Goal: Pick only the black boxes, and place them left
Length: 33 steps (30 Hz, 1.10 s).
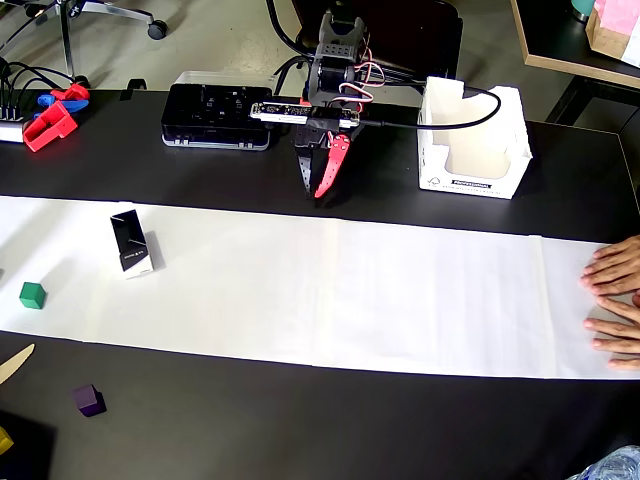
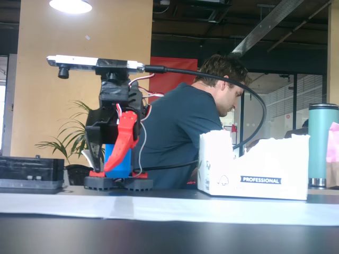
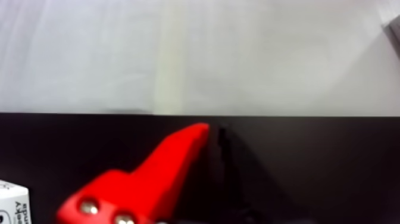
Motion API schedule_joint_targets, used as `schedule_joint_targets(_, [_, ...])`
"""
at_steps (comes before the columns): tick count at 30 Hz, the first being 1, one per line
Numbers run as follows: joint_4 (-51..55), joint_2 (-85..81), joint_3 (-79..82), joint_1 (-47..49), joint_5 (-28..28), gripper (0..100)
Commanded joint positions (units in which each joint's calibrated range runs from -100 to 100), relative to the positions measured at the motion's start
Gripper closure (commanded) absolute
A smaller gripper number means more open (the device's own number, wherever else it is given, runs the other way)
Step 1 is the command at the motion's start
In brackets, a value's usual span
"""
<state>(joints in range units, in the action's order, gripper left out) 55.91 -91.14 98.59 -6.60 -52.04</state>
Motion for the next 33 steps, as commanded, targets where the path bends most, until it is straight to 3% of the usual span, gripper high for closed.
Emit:
schedule_joint_targets(1, [0.1,-0.7,0.6,0.2,0.0,100])
schedule_joint_targets(22, [0.1,-0.4,-3.6,0.8,-0.4,100])
schedule_joint_targets(28, [0.1,10.0,-15.1,0.1,-0.4,76])
schedule_joint_targets(33, [0.1,21.0,-30.3,0.3,-0.5,73])
